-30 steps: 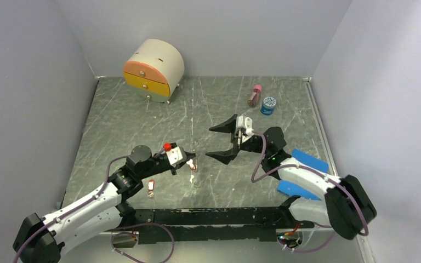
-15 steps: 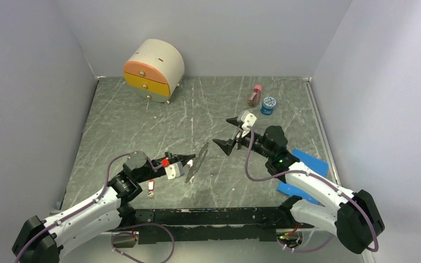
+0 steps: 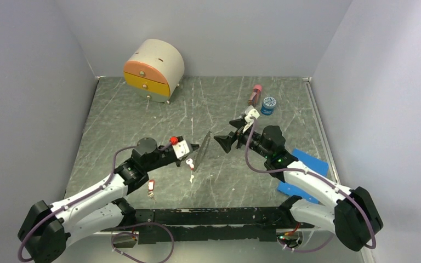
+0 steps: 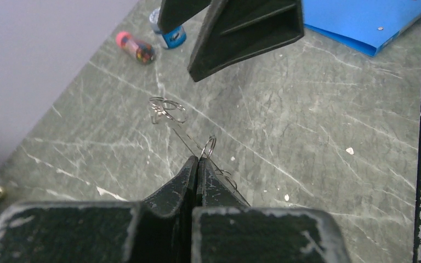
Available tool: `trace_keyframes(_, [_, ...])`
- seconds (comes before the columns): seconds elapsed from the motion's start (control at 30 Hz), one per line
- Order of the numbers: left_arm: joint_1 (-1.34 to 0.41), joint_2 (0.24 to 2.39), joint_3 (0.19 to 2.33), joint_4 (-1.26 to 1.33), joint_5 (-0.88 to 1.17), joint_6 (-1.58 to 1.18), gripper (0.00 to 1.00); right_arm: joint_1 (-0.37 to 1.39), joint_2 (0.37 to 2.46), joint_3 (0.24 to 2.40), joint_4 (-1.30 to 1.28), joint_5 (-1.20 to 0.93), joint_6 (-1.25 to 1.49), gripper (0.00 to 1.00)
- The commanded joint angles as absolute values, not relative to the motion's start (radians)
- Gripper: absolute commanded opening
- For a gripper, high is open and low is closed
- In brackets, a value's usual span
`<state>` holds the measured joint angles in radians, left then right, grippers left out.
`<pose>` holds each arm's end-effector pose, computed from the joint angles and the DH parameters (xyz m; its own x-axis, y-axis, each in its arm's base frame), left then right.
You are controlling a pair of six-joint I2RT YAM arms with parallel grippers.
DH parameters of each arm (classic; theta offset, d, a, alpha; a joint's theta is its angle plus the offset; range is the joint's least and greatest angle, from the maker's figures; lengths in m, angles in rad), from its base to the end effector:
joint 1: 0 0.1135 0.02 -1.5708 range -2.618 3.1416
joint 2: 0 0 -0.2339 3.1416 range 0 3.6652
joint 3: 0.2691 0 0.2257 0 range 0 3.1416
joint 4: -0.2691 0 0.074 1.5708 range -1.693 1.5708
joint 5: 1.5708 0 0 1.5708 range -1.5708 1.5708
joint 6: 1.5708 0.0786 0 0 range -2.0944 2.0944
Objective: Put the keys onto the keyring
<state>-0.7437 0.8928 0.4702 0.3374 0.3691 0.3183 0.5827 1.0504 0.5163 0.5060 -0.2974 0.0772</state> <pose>0.1597 -0.1855 0.2486 0.2209 0.1934 -0.9559 0.8706 0.4027 0.2827 0.2133 0.1681 0.2531 -0.0828 0.0337 -0.9960 -0.7666 0.6364 0.0853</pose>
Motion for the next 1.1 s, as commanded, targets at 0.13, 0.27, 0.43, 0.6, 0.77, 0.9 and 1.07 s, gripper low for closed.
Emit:
trace_keyframes(0.13, [-0.616,0.908,0.527,0.367,0.338,0.15,0.03,0.578,1.117,0.597,0.45,-0.372,0.2,0.99])
trace_keyframes(0.27, [-0.489,0.866,0.508,0.375,0.381,0.061,0.02,0.58,1.195,0.635,0.426,-0.408,0.257,0.99])
trace_keyframes(0.43, [-0.39,0.794,0.528,0.255,0.355,0.057,0.03,0.59,1.309,0.693,0.414,-0.475,0.365,0.99])
trace_keyframes(0.6, [-0.362,0.693,0.528,0.106,0.252,0.107,0.03,0.649,1.416,0.766,0.348,-0.457,0.389,0.97])
trace_keyframes(0.77, [-0.362,0.595,0.508,0.043,0.185,0.138,0.02,0.704,1.551,0.854,0.293,-0.478,0.358,0.85])
trace_keyframes(0.9, [-0.362,0.571,0.502,0.019,0.205,0.152,0.02,0.706,1.681,0.915,0.305,-0.566,0.343,0.68])
trace_keyframes(1.07, [-0.362,0.575,0.505,0.011,0.233,0.155,0.03,0.705,1.823,1.019,0.23,-0.669,0.258,0.64])
